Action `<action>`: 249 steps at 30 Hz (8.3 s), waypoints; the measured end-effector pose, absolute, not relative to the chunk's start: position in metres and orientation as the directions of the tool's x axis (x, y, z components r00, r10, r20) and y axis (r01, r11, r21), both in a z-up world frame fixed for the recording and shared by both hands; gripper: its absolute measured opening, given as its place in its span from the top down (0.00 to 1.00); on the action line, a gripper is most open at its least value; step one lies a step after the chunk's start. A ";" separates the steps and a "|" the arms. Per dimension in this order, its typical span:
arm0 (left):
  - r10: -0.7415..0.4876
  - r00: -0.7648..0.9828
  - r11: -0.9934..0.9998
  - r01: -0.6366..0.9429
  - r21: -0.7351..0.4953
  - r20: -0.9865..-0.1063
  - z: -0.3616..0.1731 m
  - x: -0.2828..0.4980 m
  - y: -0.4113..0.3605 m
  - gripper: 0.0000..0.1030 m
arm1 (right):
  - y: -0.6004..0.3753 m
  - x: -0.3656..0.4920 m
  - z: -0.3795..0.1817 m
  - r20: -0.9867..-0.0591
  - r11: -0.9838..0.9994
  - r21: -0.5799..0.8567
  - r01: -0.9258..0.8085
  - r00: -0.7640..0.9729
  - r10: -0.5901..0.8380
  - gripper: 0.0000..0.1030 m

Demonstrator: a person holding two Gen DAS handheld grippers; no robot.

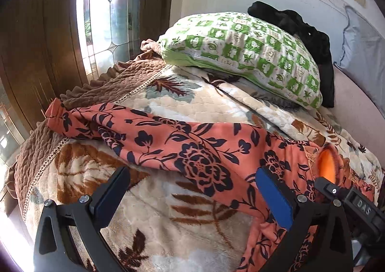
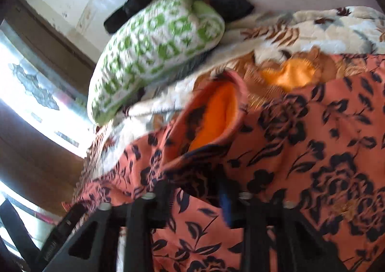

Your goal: Fold small clothes

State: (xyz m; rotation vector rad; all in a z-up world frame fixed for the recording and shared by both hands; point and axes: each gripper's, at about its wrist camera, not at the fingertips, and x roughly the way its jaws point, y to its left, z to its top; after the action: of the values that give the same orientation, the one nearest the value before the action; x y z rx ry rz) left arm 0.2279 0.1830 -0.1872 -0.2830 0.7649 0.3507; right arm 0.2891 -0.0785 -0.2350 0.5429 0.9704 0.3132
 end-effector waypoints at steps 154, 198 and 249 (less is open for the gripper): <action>-0.059 0.454 0.968 0.242 0.059 -0.889 -0.264 0.287 -0.058 0.00 | -0.255 0.209 -0.275 -0.712 0.779 0.622 0.076 0.469 0.523 0.56; -0.080 0.459 0.970 0.240 0.037 -0.885 -0.254 0.031 0.048 0.00 | -0.228 -0.038 -0.259 -0.807 0.893 0.449 -0.021 0.420 0.416 0.36; -0.336 0.307 0.942 0.113 -0.317 -0.890 -0.248 0.050 0.117 0.74 | -0.446 -0.027 -0.250 -0.705 0.624 0.674 0.396 0.597 0.383 0.39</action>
State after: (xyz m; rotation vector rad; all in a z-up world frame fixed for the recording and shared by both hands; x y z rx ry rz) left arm 0.0499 0.1171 -0.2485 -0.2095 1.2254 -0.3000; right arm -0.0266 -0.4461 -0.2501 0.9369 0.9696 -0.0095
